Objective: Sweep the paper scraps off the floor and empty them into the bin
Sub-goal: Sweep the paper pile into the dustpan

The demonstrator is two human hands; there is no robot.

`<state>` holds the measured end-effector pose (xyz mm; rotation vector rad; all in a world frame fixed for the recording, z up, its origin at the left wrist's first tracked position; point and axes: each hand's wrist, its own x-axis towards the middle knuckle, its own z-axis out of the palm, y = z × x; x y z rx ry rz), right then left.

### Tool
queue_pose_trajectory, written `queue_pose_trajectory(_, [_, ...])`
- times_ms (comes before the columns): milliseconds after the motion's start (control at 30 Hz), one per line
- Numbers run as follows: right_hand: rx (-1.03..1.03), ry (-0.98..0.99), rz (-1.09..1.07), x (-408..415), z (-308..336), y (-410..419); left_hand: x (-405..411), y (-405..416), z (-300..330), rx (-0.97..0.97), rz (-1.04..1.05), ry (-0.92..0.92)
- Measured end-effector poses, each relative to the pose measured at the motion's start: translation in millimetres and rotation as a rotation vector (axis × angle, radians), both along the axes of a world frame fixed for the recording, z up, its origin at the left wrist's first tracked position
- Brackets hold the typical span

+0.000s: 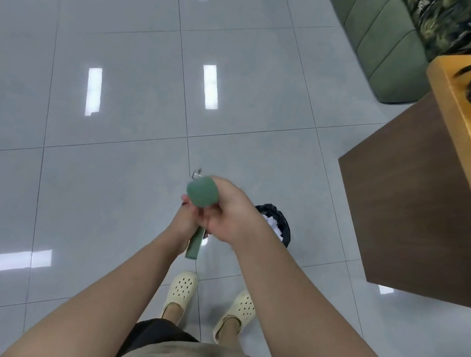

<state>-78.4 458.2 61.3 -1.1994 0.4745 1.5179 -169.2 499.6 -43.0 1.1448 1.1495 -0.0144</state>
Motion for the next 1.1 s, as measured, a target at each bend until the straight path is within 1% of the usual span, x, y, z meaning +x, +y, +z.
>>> queue_pose_trajectory(67, [0.021,-0.032,-0.015,12.0,1.5,6.5,3.2,1.2,-8.9,0.232,-0.017,0.124])
queue_pose_trajectory(100, [0.034,-0.056,-0.009,17.5,0.4,7.4,4.1,1.7,-10.3,0.379,-0.041,0.197])
queue_pose_trajectory(167, [0.079,-0.098,0.018,26.9,-2.4,2.1,4.7,2.6,-7.8,0.600,-0.023,0.237])
queue_pose_trajectory(233, [0.088,-0.132,0.011,34.1,-10.9,-12.4,4.0,3.5,-7.8,0.681,0.009,0.286])
queue_pose_trajectory(300, [0.023,-0.200,0.008,39.6,-27.6,-34.7,2.4,0.7,-9.2,0.717,0.015,0.404])
queue_pose_trajectory(367, [-0.080,-0.346,0.071,43.2,-52.2,-61.4,-0.2,-12.1,-5.7,0.930,0.046,0.509])
queue_pose_trajectory(400, [-0.135,-0.450,0.131,45.0,-66.0,-76.1,-0.9,-22.3,-3.8,1.060,0.094,0.484])
queue_pose_trajectory(433, [-0.189,-0.543,0.197,46.6,-79.4,-92.2,-0.6,-36.4,-1.8,1.165,0.115,0.396])
queue_pose_trajectory(467, [-0.245,-0.623,0.258,47.6,-89.7,-109.5,0.4,-52.0,-5.4,1.234,0.061,0.277])
queue_pose_trajectory(500, [-0.285,-0.685,0.303,47.6,-99.5,-127.0,3.3,-67.4,-11.4,1.279,-0.062,0.171])
queue_pose_trajectory(533, [-0.310,-0.728,0.346,48.0,-113.1,-143.8,6.8,-80.6,-25.4,1.289,-0.229,0.095])
queue_pose_trajectory(567, [-0.319,-0.786,0.384,48.1,-129.1,-159.6,10.4,-91.5,-43.2,1.266,-0.403,0.061])
queue_pose_trajectory(600, [-0.340,-0.849,0.428,49.7,-147.4,-172.6,14.3,-98.0,-64.2,1.220,-0.560,0.066])
queue_pose_trajectory(667, [-0.412,-0.942,0.549,53.3,-194.7,-197.3,21.5,-102.8,-109.0,1.081,-0.813,0.181])
queue_pose_trajectory(700, [-0.451,-0.951,0.610,56.4,-219.9,-206.6,26.2,-101.2,-133.9,1.026,-0.912,0.274])
queue_pose_trajectory(767, [-0.505,-0.904,0.699,63.5,-269.0,-221.7,38.1,-95.9,-189.1,0.938,-1.057,0.454])
queue_pose_trajectory(867, [-0.526,-0.915,0.743,79.1,-348.3,-236.8,72.2,-88.0,-274.4,0.790,-1.078,0.605])
queue_pose_trajectory(900, [-0.527,-0.920,0.748,83.5,-375.9,-241.4,83.1,-86.3,-303.5,0.739,-1.070,0.619])
queue_pose_trajectory(967, [-0.560,-0.857,0.730,91.7,-435.2,-249.5,102.3,-81.2,-362.7,0.679,-1.057,0.624])
queue_pose_trajectory(1100, [-0.682,-0.678,0.540,114.4,-536.6,-248.2,126.9,-55.5,-457.6,0.659,-0.989,0.595])
